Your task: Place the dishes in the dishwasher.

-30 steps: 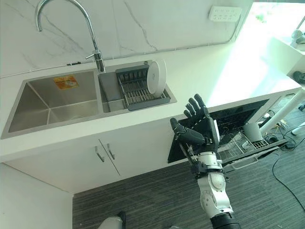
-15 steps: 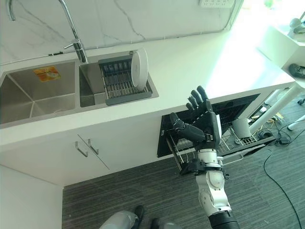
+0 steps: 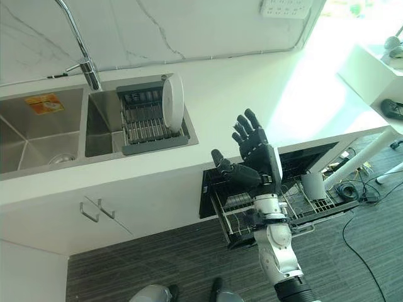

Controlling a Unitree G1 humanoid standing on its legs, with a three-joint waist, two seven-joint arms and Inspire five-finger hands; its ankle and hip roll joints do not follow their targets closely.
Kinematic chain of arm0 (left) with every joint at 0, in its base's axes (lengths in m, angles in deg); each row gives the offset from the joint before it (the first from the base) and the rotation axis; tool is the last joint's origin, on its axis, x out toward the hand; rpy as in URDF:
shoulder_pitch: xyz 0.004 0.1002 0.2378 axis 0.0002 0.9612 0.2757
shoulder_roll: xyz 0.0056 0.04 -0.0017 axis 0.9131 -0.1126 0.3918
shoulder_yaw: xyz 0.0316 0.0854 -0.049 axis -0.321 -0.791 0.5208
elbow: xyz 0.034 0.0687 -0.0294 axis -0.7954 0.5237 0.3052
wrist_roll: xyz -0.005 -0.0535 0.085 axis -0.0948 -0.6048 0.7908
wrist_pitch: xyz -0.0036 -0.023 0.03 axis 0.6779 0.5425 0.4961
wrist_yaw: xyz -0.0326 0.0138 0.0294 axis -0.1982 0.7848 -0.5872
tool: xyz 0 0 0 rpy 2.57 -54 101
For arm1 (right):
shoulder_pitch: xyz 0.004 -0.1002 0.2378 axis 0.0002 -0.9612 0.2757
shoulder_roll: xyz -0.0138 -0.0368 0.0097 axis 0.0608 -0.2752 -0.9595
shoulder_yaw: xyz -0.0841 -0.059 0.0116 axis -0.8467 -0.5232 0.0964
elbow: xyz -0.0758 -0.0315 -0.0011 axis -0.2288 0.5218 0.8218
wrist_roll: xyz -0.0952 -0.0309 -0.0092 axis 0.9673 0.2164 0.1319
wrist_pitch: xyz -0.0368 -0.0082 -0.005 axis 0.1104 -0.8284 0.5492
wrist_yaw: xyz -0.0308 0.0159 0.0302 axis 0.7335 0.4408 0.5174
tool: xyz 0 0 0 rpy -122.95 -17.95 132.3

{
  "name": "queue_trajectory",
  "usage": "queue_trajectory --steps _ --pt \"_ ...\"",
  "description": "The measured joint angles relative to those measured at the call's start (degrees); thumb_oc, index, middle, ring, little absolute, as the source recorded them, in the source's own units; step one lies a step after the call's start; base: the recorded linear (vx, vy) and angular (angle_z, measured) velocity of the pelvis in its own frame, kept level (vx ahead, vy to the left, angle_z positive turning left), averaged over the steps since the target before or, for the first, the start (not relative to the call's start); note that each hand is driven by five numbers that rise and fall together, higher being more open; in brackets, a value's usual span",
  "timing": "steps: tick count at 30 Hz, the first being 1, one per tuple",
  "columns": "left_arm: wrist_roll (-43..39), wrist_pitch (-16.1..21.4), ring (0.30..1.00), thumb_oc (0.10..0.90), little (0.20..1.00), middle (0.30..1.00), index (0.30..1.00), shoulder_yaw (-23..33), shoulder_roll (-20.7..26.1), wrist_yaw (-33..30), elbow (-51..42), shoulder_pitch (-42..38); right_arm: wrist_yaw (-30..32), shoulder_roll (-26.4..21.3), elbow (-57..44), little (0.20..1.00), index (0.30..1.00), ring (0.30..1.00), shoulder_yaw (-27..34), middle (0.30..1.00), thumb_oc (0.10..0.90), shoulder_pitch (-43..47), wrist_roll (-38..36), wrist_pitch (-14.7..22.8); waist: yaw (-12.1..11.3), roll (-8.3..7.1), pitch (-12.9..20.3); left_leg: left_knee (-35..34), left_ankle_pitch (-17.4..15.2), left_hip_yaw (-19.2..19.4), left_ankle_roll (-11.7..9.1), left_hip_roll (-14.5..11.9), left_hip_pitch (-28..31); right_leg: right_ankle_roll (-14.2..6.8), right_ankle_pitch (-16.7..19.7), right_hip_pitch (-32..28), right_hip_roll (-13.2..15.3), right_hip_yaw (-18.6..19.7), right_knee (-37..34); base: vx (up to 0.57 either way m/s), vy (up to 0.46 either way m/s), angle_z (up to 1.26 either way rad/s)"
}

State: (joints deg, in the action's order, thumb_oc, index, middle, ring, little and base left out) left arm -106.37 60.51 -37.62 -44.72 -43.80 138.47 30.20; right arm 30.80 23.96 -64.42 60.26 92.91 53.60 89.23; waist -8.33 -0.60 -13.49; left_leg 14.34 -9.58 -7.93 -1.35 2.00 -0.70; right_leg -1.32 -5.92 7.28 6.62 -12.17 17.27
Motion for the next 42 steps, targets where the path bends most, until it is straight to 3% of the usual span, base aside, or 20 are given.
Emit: queue_trajectory --steps 2,3,5,7,10,11,12,15,19,26,32,35,38,42 --pt "0.04 0.02 0.9 0.8 0.9 0.9 0.9 0.14 -0.21 -0.36 -0.12 0.0 0.75 -0.4 0.03 0.9 0.9 0.9 0.91 0.9 0.8 -0.02 0.03 -0.01 -0.34 0.12 -0.25 4.19 0.84 -0.15 -1.83 0.52 -1.84 1.06 0.05 -0.94 0.55 0.1 -0.63 0.05 0.117 0.08" --pt "0.14 -0.25 0.9 0.8 0.9 0.9 0.9 0.14 -0.46 -0.43 -0.19 0.33 1.48 -0.39 0.01 0.9 0.9 0.9 1.03 0.9 0.8 -0.05 0.04 0.0 -0.35 0.22 -0.55 5.29 0.31 0.72 -1.45 0.24 -3.08 1.41 -0.01 -1.85 0.72 -0.47 -1.34 0.08 0.212 0.12" --pt "0.36 -0.88 0.9 0.8 0.9 0.9 0.9 0.0 -1.41 -0.36 -1.01 0.15 2.29 -0.44 0.02 0.9 0.9 0.9 2.66 0.9 0.8 0.03 0.6 0.39 0.53 1.97 -0.98 6.8 0.0 1.46 -1.61 -1.0 -7.45 1.55 -2.21 -2.36 0.85 -1.54 -1.18 0.11 0.262 0.32" --pt "0.99 -1.53 0.9 0.8 0.9 0.9 0.9 0.04 -1.92 -0.11 -1.73 -0.16 4.03 0.28 0.1 0.9 0.9 0.9 4.02 0.9 0.8 0.0 2.12 0.21 0.09 3.52 -1.74 4.93 1.07 1.8 -1.8 -2.18 -12.03 1.14 -2.6 -2.27 0.6 -2.01 -1.06 0.08 0.254 0.09" --pt "2.4 -3.57 0.9 0.8 0.9 0.9 0.9 -0.01 -1.93 -0.13 -0.39 1.81 3.98 0.26 -0.04 0.9 0.9 0.9 3.92 0.9 0.8 -1.42 3.34 0.32 0.34 5.33 -1.04 3.7 2.53 2.22 -0.55 -2.74 -11.37 -0.67 -3.35 -3.42 0.75 -1.13 -0.45 0.07 0.179 -0.24" --pt "2.47 -3.48 0.9 0.8 0.9 0.9 0.9 0.23 -1.54 -0.55 0.16 1.89 4.0 0.82 -0.02 0.9 0.9 0.9 4.68 0.9 0.8 -2.77 3.29 0.31 0.79 4.62 -1.24 2.29 5.71 2.88 0.48 -1.73 -9.94 -2.18 -4.01 -3.79 1.88 -0.42 0.69 0.08 0.116 -0.19" --pt "2.48 -3.41 0.9 0.8 0.9 0.9 0.9 0.22 -0.98 -0.6 -0.14 1.81 3.72 1.08 -0.05 0.9 0.9 0.9 4.74 0.9 0.8 -3.72 3.32 0.3 0.85 3.46 -1.05 2.28 6.04 3.88 1.53 -0.23 -9.5 -3.44 -4.19 -3.95 3.63 0.17 1.11 0.07 0.119 -0.12" --pt "2.51 -2.1 0.9 0.8 0.9 0.9 0.9 0.17 0.3 -0.6 -1.79 -1.2 3.37 2.56 -1.47 0.9 0.9 0.9 2.69 0.9 0.8 -2.64 3.35 0.05 0.07 2.3 -0.94 3.39 5.08 5.24 3.22 2.19 -9.11 -5.24 -3.3 -4.93 5.69 0.64 0.11 0.04 0.109 -0.06" --pt "2.53 -1.92 0.9 0.8 0.9 0.9 0.9 0.07 0.88 -0.54 -2.16 -1.22 2.08 3.54 -4.44 0.9 0.9 0.9 1.55 0.9 0.8 -1.19 3.39 0.04 -1.56 0.63 -0.59 3.66 4.59 5.93 3.46 2.3 -9.1 -6.29 -2.58 -5.45 5.94 0.51 -1.14 0.01 0.047 -0.07" --pt "3.51 -2.37 0.9 0.8 0.9 0.9 0.9 0.13 0.67 -0.4 0.08 1.84 2.82 3.07 -4.74 0.9 0.9 0.9 1.57 0.9 0.8 2.23 3.37 -0.2 -3.43 0.67 0.83 6.04 3.09 4.81 3.59 2.08 -11.45 -6.26 -3.31 -4.36 5.98 -0.16 -0.24 0.01 0.002 0.08" --pt "5.78 -3.09 0.9 0.8 0.9 0.9 0.9 -0.03 0.71 -0.25 1.02 2.87 4.53 2.26 -6.45 0.9 0.9 0.9 1.53 0.9 0.8 4.9 2.35 -4.99 -4.96 1.27 1.77 6.47 3.42 4.47 3.12 2.12 -11.47 -6.09 -3.14 -4.72 6.06 -1.05 0.0 0.05 -0.017 0.04" --pt "5.88 -2.85 0.9 0.8 0.9 0.9 0.9 -1.22 0.71 -0.25 0.97 2.93 6.34 2.2 -5.98 0.9 0.9 0.9 1.6 0.9 0.8 5.39 2.01 -5.54 -6.07 1.07 2.91 6.42 3.44 4.14 3.1 2.12 -11.43 -6.33 -3.2 -4.91 6.02 -1.55 0.1 0.04 -0.024 0.06" --pt "7.12 -2.65 0.9 0.8 0.9 0.9 0.9 -1.75 0.67 -0.14 1.15 3.05 8.55 2.2 -0.57 0.9 0.9 0.9 1.56 0.9 0.8 9.45 2.01 -5.49 -6.24 0.85 3.31 6.37 3.62 3.27 2.85 2.12 -11.09 -6.28 -3.26 -5.83 5.87 -2.7 0.0 0.05 -0.008 0.16" --pt "7.95 -2.35 0.9 0.8 0.9 0.9 0.9 -1.67 0.9 -0.12 1.07 3.48 12.35 2.09 4.52 0.9 0.9 0.9 2.98 0.9 0.8 13.57 2.06 -5.62 -8.78 1.03 3.85 6.28 3.67 2.63 2.73 2.21 -11.24 -5.95 -3.84 -5.86 5.93 -3.03 0.25 0.05 0.002 0.1"
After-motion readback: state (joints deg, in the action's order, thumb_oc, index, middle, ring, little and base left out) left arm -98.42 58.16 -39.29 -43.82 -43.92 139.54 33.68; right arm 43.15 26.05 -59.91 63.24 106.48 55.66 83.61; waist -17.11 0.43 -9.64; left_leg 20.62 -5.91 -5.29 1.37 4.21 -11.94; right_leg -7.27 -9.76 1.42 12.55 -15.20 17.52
